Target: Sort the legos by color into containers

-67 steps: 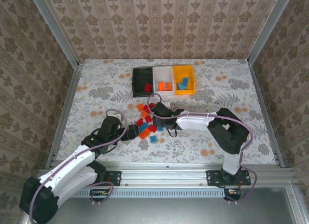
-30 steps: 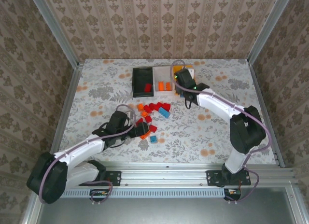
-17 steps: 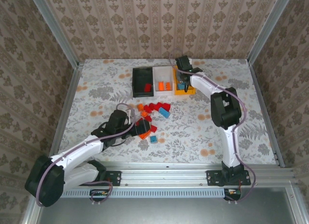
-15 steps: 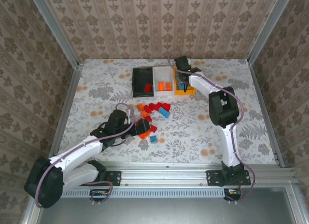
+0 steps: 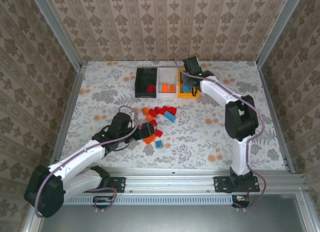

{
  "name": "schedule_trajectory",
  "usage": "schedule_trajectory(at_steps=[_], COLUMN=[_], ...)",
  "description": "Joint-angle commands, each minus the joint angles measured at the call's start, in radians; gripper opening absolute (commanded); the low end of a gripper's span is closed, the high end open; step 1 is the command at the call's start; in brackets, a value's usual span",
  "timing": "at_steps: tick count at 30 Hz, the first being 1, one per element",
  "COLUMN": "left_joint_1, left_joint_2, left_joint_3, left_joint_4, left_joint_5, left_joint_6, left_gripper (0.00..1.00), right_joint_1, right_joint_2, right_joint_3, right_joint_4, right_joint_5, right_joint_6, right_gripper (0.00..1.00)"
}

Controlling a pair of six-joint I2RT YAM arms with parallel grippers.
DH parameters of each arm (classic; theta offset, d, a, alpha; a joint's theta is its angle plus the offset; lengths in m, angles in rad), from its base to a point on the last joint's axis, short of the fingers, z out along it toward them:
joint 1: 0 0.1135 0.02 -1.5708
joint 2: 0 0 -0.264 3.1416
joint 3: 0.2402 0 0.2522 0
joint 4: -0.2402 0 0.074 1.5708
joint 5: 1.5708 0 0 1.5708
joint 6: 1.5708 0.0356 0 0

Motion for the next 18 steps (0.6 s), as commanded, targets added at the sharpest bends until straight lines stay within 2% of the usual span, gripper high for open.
schedule_trajectory(at_steps=[1,4,7,10,13,18], left_joint_1=[0.001,0.005,0.015,0.024,0.027,0.027], left_joint_2=[-0.036,-0.056,-0.073,-0.088,-0.1,-0.15], left_joint_3=[0.023,0.029,0.034,0.023,0.017,-0.002], left_joint_4=[-0.035,-0.071,-0.109,-0.109,-0.109,-0.13], left_joint_5=[-0.016,-0.021,-0.024,-0.02,-0.014,-0.019], left_joint_6=[0.025,0.045,0.061,0.056,0.048,0.037], left_gripper=[1.0,1.0,1.0,1.0,1.0,1.0], right_joint_1=[0.087,0.138,0.202,0.247,0.251,0.25], right_joint_2=[-0.183,-0.244,-0.26,-0.238,-0.201,-0.143], right_joint_3=[-0.262,-0.411,-0.486,-0.509,-0.511,-0.495], right_joint_4=[0.1,0.128,0.122,0.117,0.125,0.126], right_joint_5=[-0.076,-0.137,-0.163,-0.217,-0.272,-0.27], right_joint_6=[0.006,0.022,-0.003,-0.043,-0.049,-0.059], right_gripper=[0.62,0.64,0.67,0.7,0.7,0.7])
